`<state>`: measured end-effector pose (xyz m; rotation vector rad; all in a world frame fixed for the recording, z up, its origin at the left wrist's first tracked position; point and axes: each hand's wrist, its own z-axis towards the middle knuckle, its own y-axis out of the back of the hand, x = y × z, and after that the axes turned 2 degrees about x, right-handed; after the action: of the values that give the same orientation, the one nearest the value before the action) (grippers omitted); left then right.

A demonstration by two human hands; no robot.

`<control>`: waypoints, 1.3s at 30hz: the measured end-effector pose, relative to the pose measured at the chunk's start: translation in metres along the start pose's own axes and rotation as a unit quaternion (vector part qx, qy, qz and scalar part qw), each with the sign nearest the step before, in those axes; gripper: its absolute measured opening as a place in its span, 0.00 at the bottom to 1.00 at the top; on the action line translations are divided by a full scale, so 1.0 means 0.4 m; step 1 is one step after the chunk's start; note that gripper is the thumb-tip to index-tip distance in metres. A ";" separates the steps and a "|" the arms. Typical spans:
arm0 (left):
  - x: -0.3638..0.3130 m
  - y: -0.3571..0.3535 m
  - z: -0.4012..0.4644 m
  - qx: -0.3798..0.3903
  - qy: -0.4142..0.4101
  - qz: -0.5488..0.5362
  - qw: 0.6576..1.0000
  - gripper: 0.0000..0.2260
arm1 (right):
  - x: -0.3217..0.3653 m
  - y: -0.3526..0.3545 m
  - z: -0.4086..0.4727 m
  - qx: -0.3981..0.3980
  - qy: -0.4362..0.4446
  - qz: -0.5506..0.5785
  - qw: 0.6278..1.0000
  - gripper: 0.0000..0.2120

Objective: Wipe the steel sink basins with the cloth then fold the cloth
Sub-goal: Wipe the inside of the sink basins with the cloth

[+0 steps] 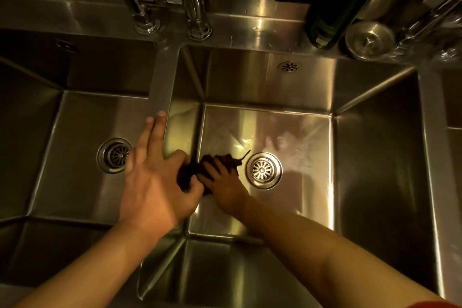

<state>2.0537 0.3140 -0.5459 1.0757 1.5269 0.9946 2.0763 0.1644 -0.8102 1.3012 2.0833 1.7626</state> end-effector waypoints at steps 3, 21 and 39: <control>0.001 0.000 -0.001 0.000 0.005 -0.004 1.000 0.09 | 0.012 -0.034 -0.118 0.041 0.133 -0.040 0.989 0.32; -0.011 0.016 0.008 0.034 0.031 0.019 0.999 0.10 | -0.381 0.233 0.094 -0.058 -0.227 0.000 0.972 0.41; -0.017 0.024 0.008 0.037 0.035 0.021 0.999 0.09 | 0.054 -0.019 -0.081 0.079 0.083 -0.044 0.992 0.29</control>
<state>2.0592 0.3105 -0.5357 1.1397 1.6133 1.0206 2.0399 0.1545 -0.7975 1.1129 2.3742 1.7550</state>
